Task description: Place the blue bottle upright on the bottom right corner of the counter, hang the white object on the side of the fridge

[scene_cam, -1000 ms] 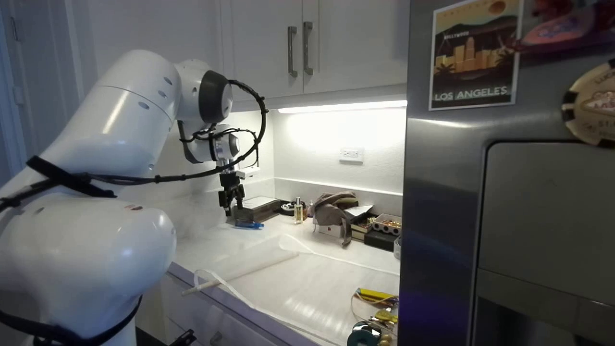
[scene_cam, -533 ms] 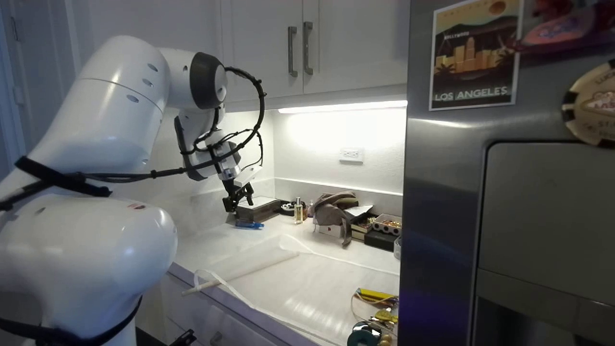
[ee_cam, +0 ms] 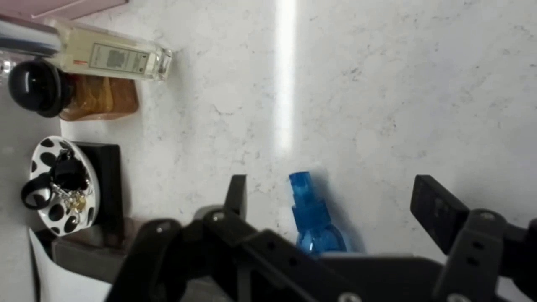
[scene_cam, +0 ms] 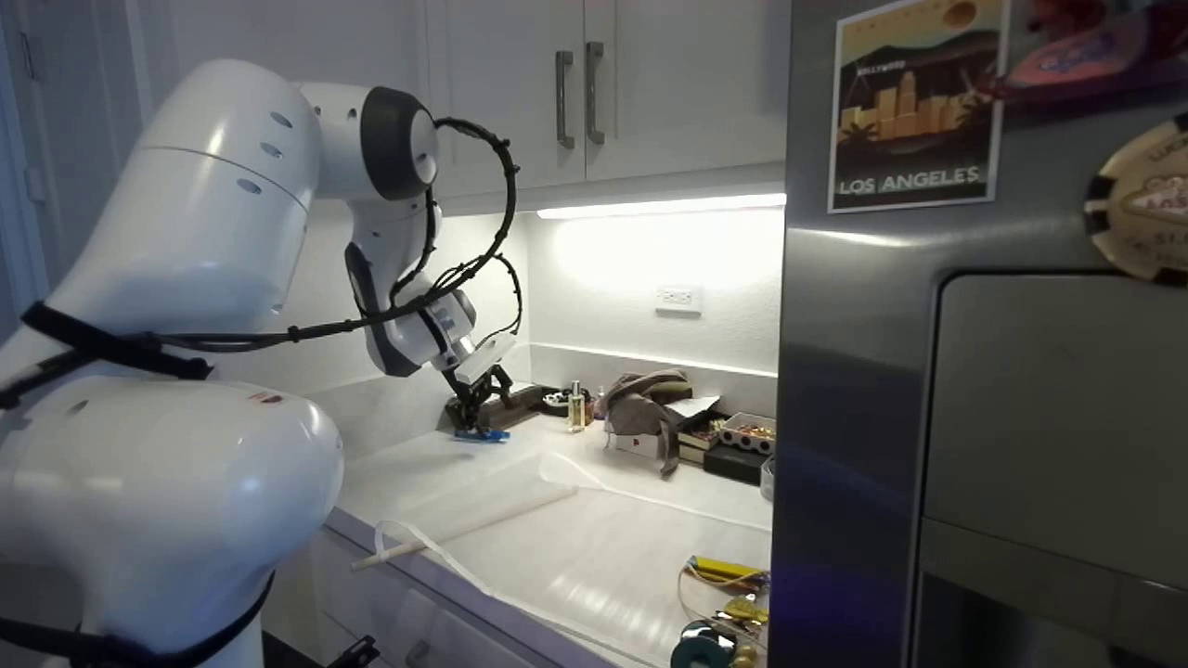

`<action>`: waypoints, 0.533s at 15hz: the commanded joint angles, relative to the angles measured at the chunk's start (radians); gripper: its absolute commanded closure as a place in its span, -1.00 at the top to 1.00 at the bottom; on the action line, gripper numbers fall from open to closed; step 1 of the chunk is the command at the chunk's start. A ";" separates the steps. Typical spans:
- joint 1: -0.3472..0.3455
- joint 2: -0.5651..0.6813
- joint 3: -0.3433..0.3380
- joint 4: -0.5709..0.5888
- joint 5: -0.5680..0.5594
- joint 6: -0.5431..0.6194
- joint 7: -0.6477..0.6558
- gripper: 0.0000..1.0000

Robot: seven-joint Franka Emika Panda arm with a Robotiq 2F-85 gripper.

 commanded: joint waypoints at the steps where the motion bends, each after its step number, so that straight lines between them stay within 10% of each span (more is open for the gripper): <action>1: -0.059 -0.042 0.063 -0.049 0.047 -0.025 -0.034 1.00; 8: -0.134 -0.016 0.112 0.004 0.177 -0.042 -0.171 1.00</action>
